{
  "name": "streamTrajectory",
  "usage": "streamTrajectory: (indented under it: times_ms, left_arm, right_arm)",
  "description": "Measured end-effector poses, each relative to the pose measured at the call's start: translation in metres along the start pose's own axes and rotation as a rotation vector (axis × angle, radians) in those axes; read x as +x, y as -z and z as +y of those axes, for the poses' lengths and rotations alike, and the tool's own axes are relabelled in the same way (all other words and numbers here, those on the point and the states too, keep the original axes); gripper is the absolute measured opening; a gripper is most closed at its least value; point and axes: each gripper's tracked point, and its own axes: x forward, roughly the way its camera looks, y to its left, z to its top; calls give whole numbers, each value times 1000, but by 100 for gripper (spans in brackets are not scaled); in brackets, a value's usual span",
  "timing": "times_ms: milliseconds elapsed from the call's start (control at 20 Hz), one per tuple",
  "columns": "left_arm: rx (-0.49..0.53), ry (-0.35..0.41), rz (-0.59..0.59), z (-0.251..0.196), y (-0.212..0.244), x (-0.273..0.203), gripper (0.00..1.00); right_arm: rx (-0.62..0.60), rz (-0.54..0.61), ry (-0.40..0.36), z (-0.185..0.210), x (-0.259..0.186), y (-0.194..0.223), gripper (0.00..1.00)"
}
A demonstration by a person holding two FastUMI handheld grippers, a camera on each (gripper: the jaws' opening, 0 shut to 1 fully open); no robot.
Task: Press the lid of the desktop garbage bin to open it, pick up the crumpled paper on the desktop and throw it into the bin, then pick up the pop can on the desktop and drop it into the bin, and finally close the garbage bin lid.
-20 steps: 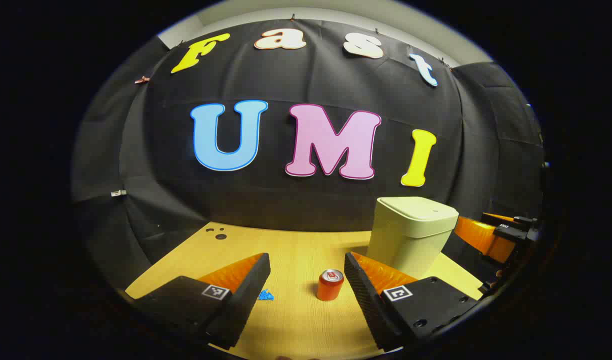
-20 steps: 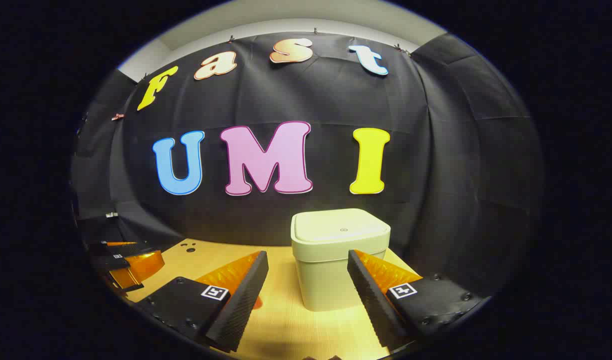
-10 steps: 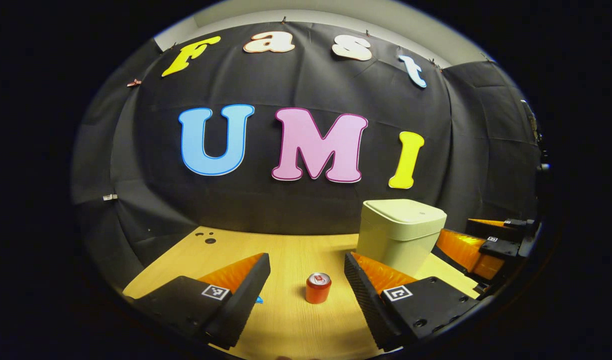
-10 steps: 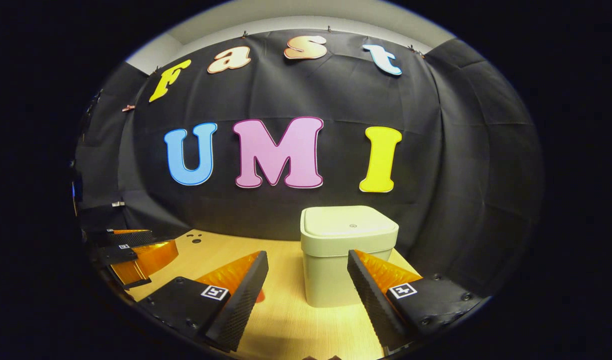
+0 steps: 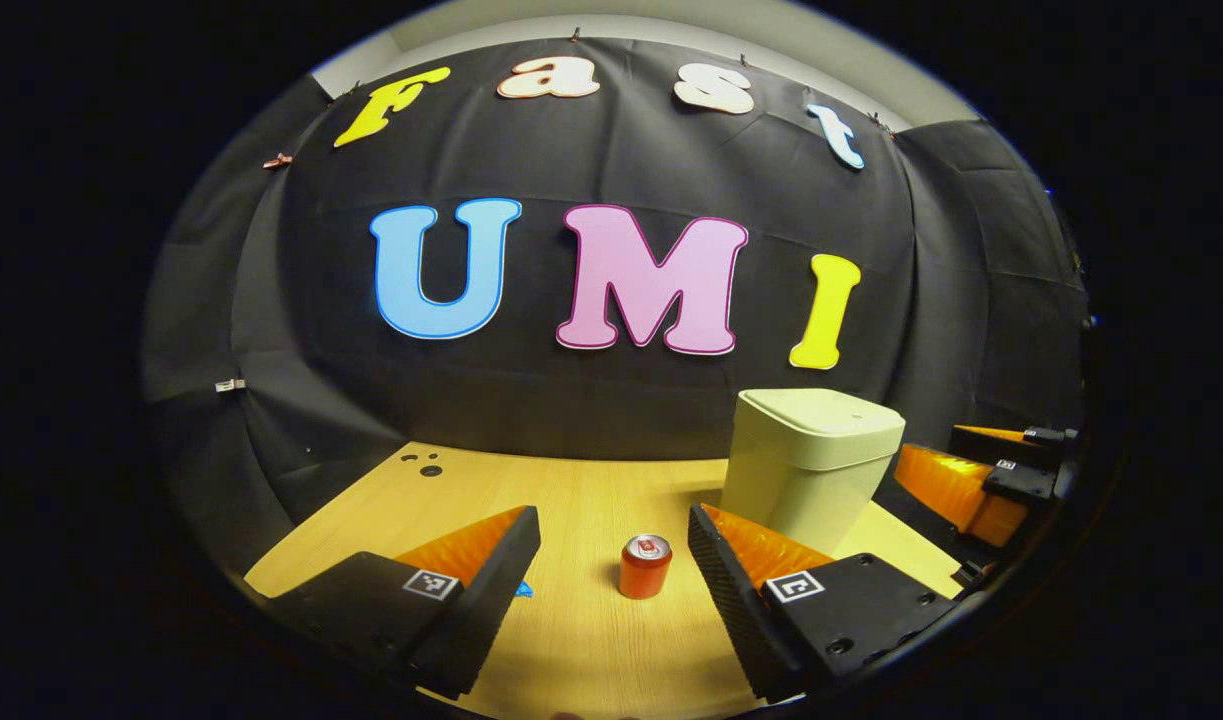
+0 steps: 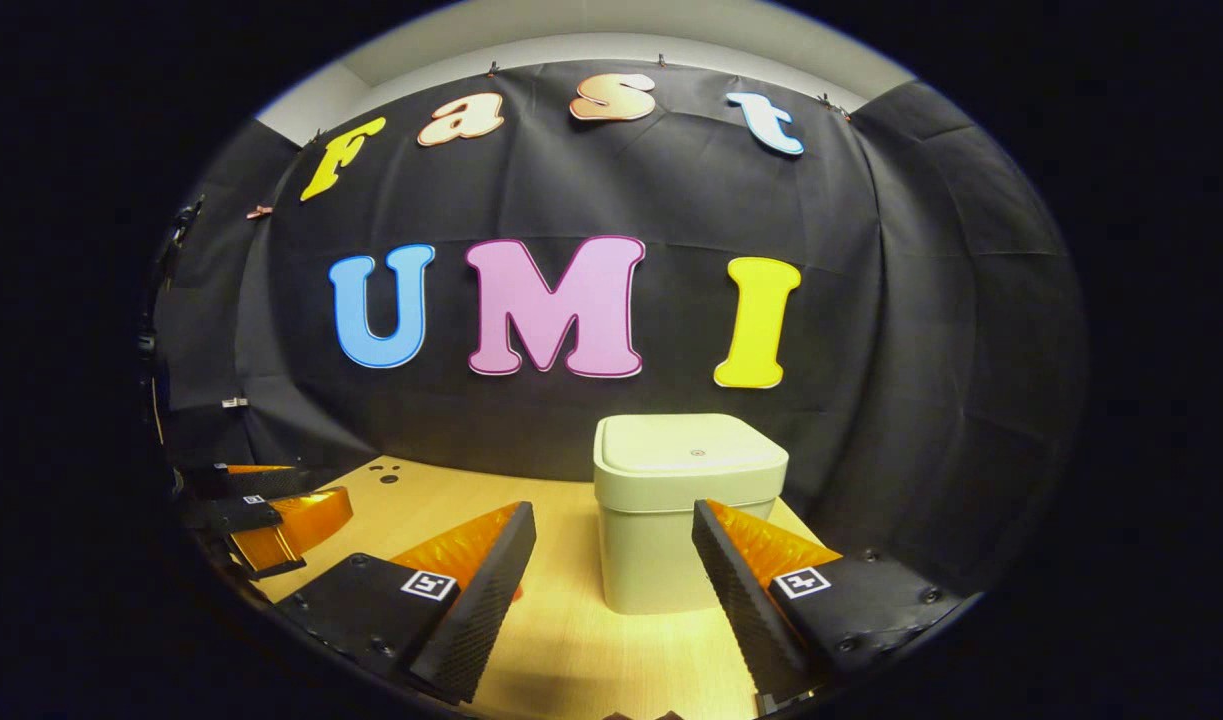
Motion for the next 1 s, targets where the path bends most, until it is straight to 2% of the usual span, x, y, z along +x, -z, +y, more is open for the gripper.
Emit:
streamTrajectory:
  times_ms: [350,800,900,950,1000]
  left_arm:
    - [-5,-10,-3,1,1,8,96]
    - [12,-22,-17,4,-4,15,96]
    - [11,-25,-15,7,-3,17,96]
    - [17,-32,-10,10,1,19,96]
    - [20,-36,-7,13,2,20,96]
  right_arm:
    - [-1,26,32,-14,8,7,98]
    - [6,39,34,-16,26,-2,96]
    - [14,46,26,-16,33,-5,69]
    - [18,62,24,-17,35,-3,65]
    - [21,77,17,-17,40,-3,55]
